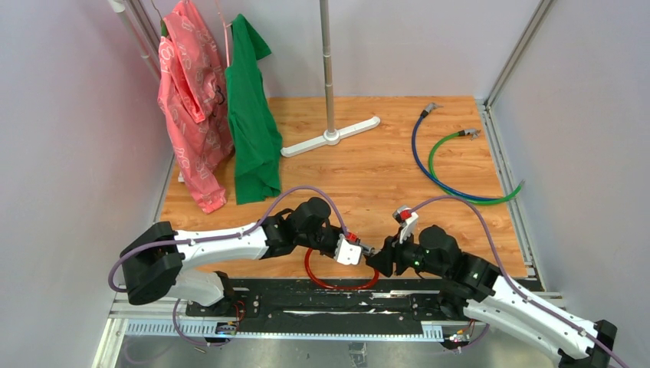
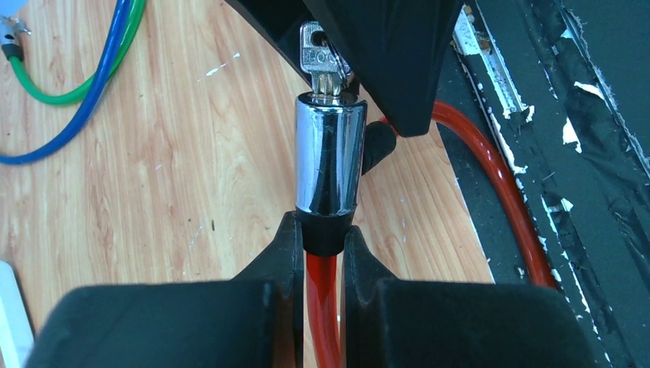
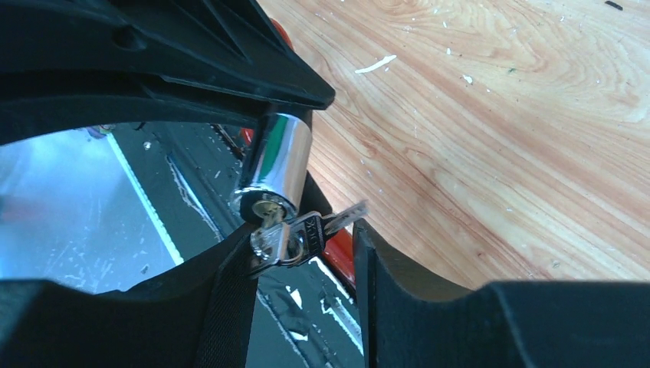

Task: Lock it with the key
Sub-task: Lock the lock.

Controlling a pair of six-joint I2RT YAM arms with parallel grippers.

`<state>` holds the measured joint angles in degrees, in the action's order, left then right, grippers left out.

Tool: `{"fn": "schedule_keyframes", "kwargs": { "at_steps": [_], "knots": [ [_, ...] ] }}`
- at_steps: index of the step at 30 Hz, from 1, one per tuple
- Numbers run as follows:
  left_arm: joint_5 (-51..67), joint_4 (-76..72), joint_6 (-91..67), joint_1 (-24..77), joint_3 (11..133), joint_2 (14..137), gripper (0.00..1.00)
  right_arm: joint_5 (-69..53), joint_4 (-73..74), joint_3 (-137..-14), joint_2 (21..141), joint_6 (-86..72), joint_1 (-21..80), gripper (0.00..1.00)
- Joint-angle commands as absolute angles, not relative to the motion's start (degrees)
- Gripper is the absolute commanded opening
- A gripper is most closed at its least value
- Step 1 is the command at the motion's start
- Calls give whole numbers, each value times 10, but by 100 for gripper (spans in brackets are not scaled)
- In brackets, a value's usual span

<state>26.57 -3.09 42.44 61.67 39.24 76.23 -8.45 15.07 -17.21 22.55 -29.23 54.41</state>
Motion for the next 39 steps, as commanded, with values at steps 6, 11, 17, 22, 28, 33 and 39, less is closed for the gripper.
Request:
{"fn": "schedule_keyframes", "kwargs": {
  "at_steps": [6, 11, 17, 22, 28, 33, 39],
  "knots": [
    [292, 85, 369, 636, 357, 777, 0, -130, 283, -258, 219, -307, 549, 49],
    [283, 71, 347, 636, 354, 779, 0, -109, 359, -315, 206, -271, 549, 49],
    [285, 64, 354, 636, 352, 781, 0, 56, 390, -393, 179, -185, 549, 50],
    [287, 62, 347, 636, 349, 779, 0, 18, 353, -435, 209, 75, 549, 50],
    [289, 57, 348, 636, 346, 779, 0, -199, 466, -461, 303, 427, 549, 47],
    [293, 47, 348, 636, 340, 778, 0, -231, 468, -425, 289, 719, 549, 47],
    [294, 46, 347, 636, 342, 780, 0, -222, 433, -368, 250, 862, 550, 41]
  ]
}}
